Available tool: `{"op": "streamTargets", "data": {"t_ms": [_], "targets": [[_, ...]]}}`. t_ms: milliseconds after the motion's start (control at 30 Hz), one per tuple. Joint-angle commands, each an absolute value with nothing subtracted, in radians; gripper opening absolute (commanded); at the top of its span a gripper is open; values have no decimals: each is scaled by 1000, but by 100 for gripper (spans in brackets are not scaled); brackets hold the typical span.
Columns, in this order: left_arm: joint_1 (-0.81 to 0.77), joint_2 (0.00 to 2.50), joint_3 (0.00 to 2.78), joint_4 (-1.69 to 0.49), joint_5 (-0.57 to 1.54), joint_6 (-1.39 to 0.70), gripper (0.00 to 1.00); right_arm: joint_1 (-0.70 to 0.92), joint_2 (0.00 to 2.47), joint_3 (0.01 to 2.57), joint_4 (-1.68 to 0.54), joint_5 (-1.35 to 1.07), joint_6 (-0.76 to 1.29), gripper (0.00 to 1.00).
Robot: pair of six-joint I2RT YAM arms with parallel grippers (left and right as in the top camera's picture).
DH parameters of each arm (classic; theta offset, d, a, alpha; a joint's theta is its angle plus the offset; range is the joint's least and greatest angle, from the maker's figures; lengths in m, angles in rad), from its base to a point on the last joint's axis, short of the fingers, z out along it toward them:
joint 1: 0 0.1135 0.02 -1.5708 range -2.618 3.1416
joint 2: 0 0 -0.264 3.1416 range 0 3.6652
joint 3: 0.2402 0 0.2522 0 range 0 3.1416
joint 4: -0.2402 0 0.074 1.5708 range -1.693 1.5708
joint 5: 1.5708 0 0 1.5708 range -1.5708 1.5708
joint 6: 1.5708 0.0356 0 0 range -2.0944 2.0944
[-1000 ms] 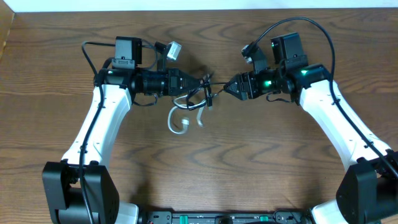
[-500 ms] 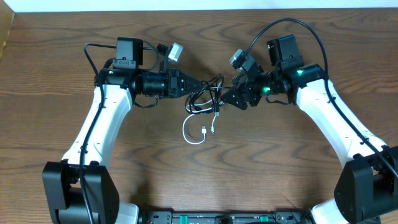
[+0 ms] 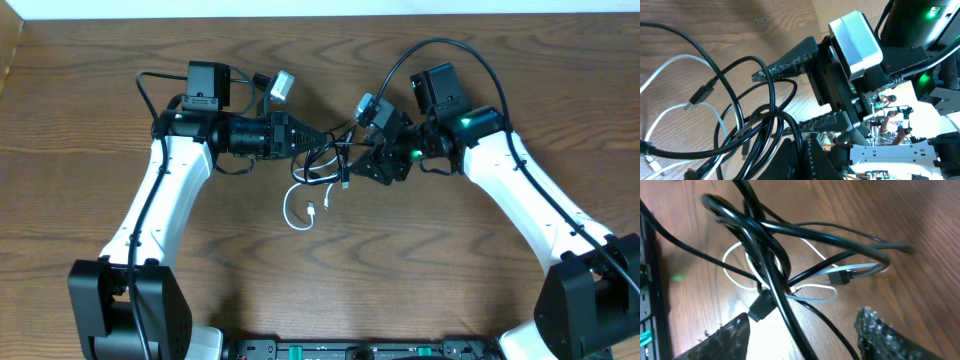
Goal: Untangle cables
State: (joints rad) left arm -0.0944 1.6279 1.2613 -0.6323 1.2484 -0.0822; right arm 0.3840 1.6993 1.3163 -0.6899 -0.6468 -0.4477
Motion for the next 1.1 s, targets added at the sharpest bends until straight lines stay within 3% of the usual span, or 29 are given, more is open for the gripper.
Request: {"op": "streamTargets", "data": {"t_ms": [0,200,433,567,867,1067], "targets": [[-96,1625,1279,-636,1279,-88,7,389,1708,1325,-693,-631,-461,59],[-94,1625,1279,-636,1279,-88,7,389,1708,1325,-700,-576,-430,53],[-94,1625,1279,-636,1279,-88,8,388,1708,1325,-672,-547,-340,27],[-94,1625,1279,-637,1280,-88,8,388,1708,1325,-629,-466,-210,1],[-94,1625,1279,-640,1280,-88,7,388,1708,1325,-575,-326,53,1],[-60,1625,1279,-640,1279,-89,7,373,1718,1324,-686,118,455,1]]}}
